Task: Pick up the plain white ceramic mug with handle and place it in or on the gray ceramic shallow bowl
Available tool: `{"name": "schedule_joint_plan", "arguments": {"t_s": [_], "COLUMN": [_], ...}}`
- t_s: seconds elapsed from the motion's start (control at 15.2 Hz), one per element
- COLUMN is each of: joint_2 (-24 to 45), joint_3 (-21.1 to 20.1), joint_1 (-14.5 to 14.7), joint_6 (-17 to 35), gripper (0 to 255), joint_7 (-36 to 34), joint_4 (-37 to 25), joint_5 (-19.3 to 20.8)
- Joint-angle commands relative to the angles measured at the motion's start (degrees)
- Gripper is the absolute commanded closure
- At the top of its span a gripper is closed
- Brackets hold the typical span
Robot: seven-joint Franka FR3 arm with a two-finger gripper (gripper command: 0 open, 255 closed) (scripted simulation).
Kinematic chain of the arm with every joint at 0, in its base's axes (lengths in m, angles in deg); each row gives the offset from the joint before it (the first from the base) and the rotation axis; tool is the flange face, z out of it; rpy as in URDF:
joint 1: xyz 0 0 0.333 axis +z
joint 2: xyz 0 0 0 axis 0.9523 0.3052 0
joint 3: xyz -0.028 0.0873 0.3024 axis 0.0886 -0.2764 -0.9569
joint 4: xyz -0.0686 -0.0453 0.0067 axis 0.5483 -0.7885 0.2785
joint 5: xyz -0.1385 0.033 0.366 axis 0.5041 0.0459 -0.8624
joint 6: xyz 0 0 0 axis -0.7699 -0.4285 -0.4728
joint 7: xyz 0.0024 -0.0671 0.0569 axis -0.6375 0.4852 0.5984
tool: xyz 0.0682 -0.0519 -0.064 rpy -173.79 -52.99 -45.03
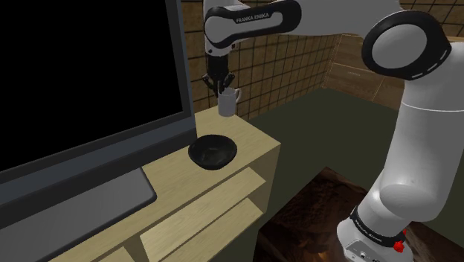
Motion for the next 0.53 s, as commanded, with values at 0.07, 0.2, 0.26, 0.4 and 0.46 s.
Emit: {"name": "schedule_joint_plan", "arguments": {"t_s": [0.07,0.2,0.26,0.4,0.46], "joint_2": [-2.07,-3.74,-4.50,-5.85,-6.44], "joint_3": [-1.03,-1.89,-2.35,-3.28,-3.76], "joint_1": [1.62,2.86,3.48,4.75,5.39], "joint_6": [-1.02,-1.65,-2.01,-2.81,-3.25], "gripper": [255,255,255,255,255], "joint_7": [-2.61,-4.71,-5.78,-7.94,-9.04], "joint_4": [1.19,2.34,2.79,3.46,3.67], "joint_5": [0.00,-0.05,-0.07,-0.12,-0.14]}}
